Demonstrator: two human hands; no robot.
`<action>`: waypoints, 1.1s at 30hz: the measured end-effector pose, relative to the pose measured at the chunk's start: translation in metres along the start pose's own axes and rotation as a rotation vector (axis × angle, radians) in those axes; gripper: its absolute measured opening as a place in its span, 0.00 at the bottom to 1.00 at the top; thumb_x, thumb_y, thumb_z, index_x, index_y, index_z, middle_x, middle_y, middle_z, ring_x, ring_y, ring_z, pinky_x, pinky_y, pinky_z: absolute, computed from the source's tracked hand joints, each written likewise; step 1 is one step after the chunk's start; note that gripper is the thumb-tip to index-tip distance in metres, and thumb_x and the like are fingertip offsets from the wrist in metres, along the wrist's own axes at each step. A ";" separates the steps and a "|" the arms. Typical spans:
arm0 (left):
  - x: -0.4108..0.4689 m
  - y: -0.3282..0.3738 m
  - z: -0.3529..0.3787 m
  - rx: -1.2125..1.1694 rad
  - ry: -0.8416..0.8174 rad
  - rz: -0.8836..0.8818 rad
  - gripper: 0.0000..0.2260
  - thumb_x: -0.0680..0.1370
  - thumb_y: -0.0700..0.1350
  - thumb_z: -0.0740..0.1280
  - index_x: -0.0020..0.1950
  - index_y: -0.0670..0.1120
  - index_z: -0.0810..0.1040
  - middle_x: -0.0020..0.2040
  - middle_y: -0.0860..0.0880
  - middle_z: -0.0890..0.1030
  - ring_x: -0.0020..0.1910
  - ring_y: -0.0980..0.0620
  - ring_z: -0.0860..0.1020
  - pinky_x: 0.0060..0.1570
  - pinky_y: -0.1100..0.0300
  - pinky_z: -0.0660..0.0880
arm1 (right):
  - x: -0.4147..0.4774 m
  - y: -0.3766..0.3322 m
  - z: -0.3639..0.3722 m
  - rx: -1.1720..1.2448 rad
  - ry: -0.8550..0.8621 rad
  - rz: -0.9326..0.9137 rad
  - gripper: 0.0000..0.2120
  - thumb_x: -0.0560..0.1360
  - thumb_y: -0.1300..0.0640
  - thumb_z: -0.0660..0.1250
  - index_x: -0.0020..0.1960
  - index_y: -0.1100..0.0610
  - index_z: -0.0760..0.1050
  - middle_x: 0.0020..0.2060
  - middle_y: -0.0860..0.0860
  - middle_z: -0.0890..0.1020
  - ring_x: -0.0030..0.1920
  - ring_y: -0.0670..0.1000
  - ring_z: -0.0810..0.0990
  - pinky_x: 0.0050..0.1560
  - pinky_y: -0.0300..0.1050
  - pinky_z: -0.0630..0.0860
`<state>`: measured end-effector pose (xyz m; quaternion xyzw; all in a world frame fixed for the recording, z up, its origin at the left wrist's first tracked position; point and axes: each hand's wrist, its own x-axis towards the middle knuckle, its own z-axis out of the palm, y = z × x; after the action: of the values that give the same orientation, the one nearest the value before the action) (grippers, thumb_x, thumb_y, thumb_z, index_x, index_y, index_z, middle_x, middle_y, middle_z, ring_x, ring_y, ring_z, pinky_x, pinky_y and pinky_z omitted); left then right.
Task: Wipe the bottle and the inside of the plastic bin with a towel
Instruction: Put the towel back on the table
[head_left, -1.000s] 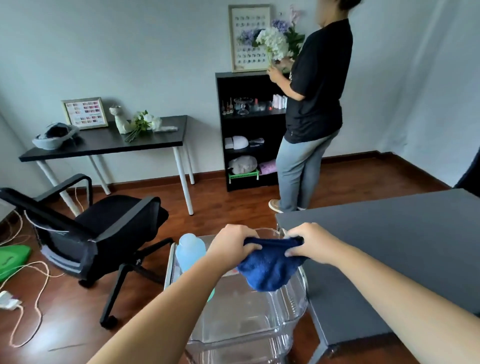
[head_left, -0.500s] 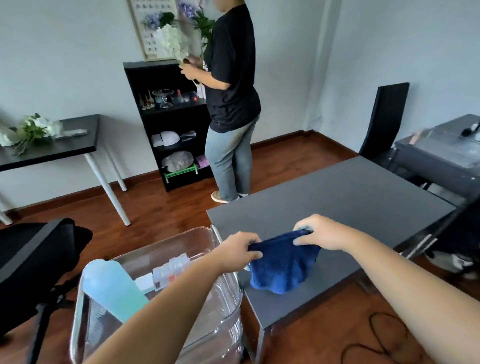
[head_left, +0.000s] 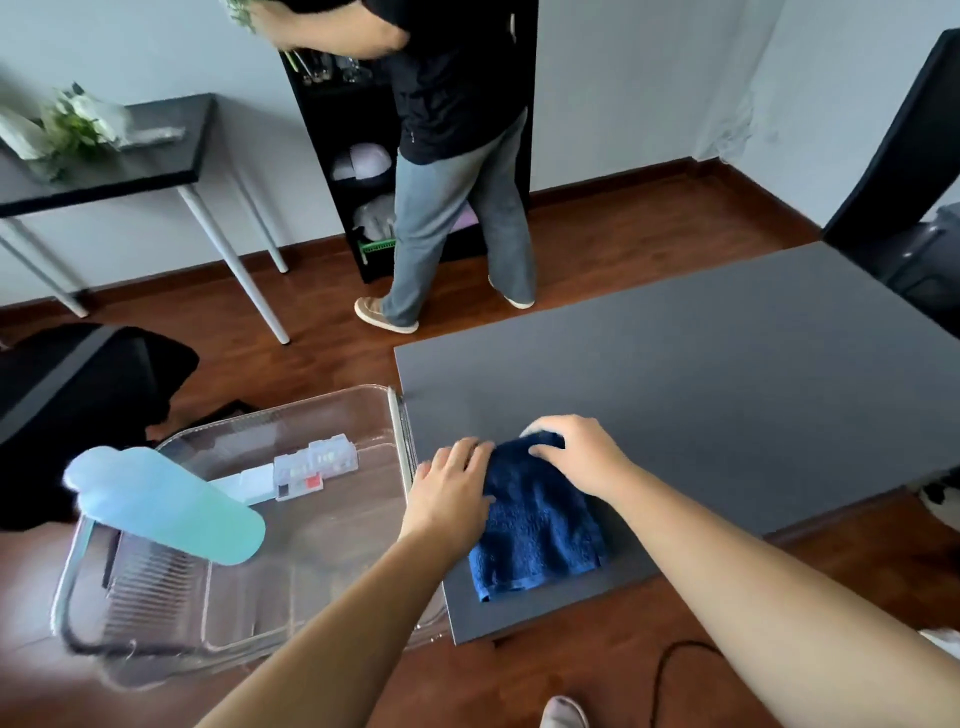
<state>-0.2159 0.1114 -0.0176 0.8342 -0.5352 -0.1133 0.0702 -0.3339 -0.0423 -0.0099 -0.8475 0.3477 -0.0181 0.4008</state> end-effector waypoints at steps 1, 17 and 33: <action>-0.005 0.003 0.005 0.045 -0.010 0.028 0.29 0.77 0.55 0.62 0.75 0.50 0.56 0.74 0.50 0.61 0.72 0.48 0.60 0.70 0.51 0.55 | 0.001 0.003 0.002 -0.032 0.042 -0.020 0.11 0.76 0.56 0.67 0.58 0.48 0.79 0.54 0.47 0.83 0.56 0.51 0.78 0.58 0.48 0.74; -0.031 0.005 0.034 0.492 -0.221 0.017 0.42 0.74 0.71 0.40 0.76 0.42 0.36 0.78 0.43 0.41 0.77 0.46 0.41 0.71 0.44 0.35 | -0.038 0.049 0.044 -0.744 -0.076 -0.205 0.36 0.78 0.35 0.42 0.78 0.54 0.37 0.78 0.47 0.41 0.78 0.47 0.38 0.76 0.57 0.40; -0.088 -0.107 -0.077 0.231 0.165 -0.337 0.39 0.77 0.67 0.50 0.77 0.45 0.40 0.79 0.47 0.42 0.77 0.49 0.42 0.75 0.48 0.44 | 0.010 -0.134 0.052 -0.369 -0.071 -0.530 0.28 0.81 0.45 0.55 0.77 0.51 0.53 0.79 0.47 0.51 0.78 0.47 0.48 0.77 0.50 0.51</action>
<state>-0.1366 0.2359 0.0414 0.9208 -0.3900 0.0073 -0.0021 -0.2332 0.0454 0.0451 -0.9669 0.0983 -0.0288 0.2338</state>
